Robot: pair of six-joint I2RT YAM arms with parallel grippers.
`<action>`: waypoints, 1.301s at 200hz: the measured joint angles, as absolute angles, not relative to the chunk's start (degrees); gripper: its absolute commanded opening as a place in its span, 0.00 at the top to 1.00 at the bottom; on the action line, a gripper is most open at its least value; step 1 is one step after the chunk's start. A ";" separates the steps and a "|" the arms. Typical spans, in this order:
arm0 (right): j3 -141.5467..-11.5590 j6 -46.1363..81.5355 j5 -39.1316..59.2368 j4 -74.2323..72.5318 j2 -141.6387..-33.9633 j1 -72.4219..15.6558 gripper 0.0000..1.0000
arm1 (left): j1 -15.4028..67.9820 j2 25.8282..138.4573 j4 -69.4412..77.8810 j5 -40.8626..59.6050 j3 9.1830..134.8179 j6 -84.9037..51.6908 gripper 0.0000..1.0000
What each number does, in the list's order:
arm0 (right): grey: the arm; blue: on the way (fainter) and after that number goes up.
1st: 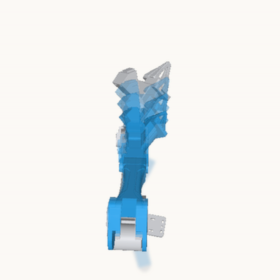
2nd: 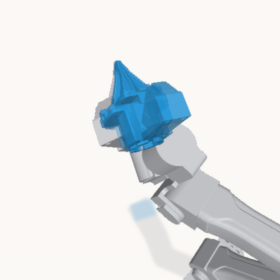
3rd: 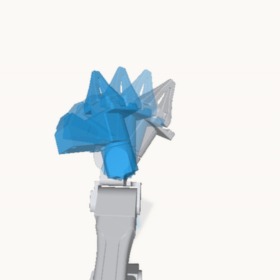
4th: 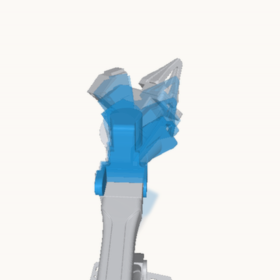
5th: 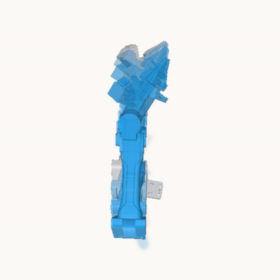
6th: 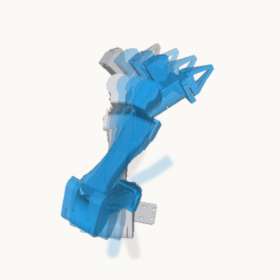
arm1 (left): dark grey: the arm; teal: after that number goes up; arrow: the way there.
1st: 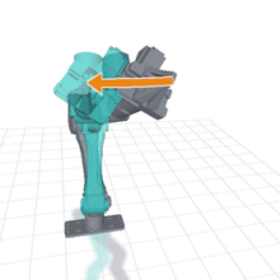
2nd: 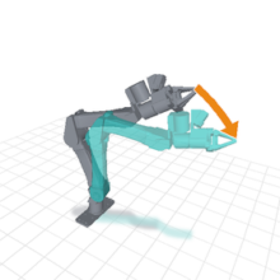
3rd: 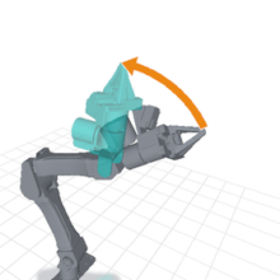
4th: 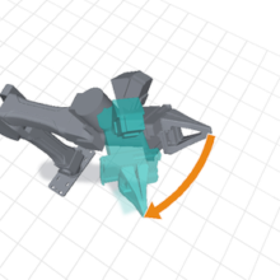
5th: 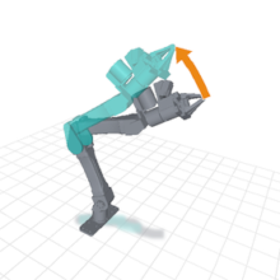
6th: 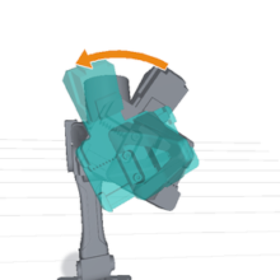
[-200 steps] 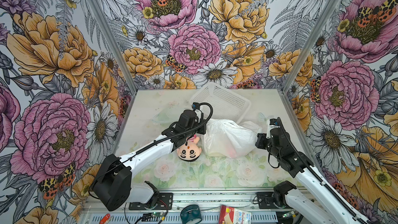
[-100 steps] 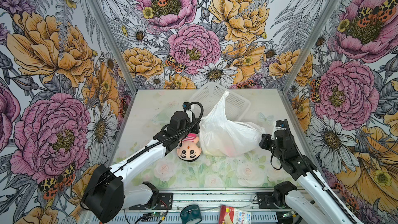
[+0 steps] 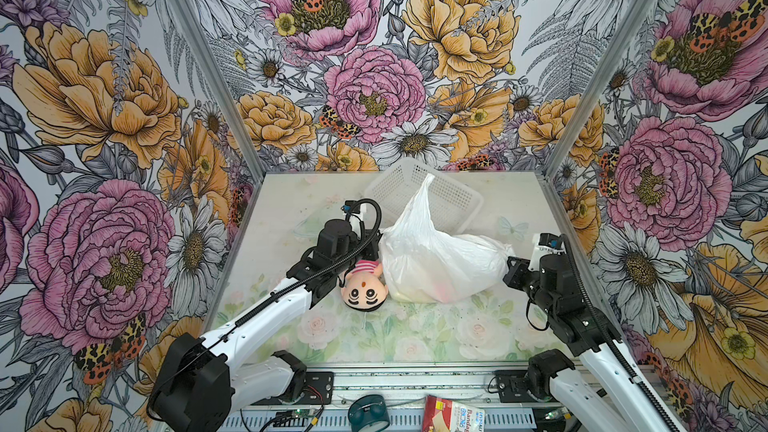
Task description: Untie the knot of the plastic bag and take out the fruit
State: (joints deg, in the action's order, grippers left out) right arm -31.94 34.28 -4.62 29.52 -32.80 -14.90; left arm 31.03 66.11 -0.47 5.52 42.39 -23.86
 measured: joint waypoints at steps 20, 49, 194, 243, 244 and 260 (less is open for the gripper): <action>-31.57 34.41 -6.00 30.70 -31.05 -13.82 0.67 | 29.78 66.11 0.16 5.15 42.39 -24.08 1.00; -31.51 32.67 -4.71 31.57 -28.93 -13.17 0.30 | 28.95 66.46 1.26 4.89 42.39 -24.10 1.00; -42.50 34.94 -4.93 28.64 -55.33 -28.38 0.17 | 50.06 58.35 3.62 -16.97 42.41 -9.87 0.01; -46.11 36.62 -11.22 26.98 -62.26 -33.19 0.30 | 50.15 61.84 -0.71 -20.64 46.11 -7.84 0.01; -46.11 36.71 -11.27 26.98 -62.33 -33.21 0.31 | 50.15 61.91 -0.78 -20.62 46.22 -7.84 0.01; -45.67 36.62 -12.62 26.94 -63.51 -33.87 0.45 | 50.30 63.64 -2.07 -20.64 48.23 -7.38 0.01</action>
